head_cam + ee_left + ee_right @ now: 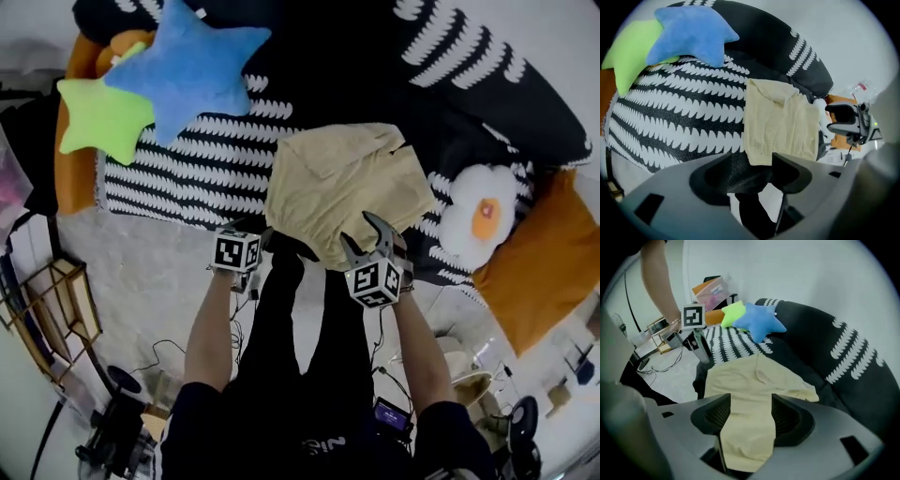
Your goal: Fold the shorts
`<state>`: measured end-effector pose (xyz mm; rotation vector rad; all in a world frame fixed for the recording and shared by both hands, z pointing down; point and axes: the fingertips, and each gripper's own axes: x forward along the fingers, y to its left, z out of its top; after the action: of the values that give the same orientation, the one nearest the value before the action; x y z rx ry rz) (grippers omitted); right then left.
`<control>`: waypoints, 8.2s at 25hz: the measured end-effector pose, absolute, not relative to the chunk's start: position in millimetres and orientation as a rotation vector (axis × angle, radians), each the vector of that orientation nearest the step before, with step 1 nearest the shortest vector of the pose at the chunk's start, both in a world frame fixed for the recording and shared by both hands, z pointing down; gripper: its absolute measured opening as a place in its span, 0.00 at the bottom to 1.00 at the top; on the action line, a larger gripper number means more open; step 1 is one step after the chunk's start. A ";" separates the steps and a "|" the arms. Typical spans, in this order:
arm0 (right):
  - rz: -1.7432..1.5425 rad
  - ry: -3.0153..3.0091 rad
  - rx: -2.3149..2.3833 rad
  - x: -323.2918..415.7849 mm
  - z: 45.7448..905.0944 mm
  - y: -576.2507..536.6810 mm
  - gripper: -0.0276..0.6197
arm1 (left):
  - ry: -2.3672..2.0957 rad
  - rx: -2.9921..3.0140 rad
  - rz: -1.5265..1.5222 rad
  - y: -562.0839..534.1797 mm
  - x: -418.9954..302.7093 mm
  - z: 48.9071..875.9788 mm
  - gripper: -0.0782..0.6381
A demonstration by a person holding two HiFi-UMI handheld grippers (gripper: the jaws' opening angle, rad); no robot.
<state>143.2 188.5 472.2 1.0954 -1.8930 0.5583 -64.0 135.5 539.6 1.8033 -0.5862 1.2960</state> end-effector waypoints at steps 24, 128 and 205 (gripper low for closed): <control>0.615 -1.869 0.633 121.2 536.4 21.1 0.08 | -0.635 1.571 1.188 131.0 -59.0 576.0 0.20; 0.539 -1.918 0.682 334.2 489.0 192.7 0.51 | -0.986 1.888 0.943 209.1 47.2 535.0 0.44; -0.286 -1.810 -0.979 -174.8 434.5 24.6 0.13 | -1.004 1.728 0.370 98.2 -162.9 466.5 0.23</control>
<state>-174.8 24.6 434.5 -0.9794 -1.8104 -0.2856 -162.9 98.2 466.5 1.7277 -1.0044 0.3698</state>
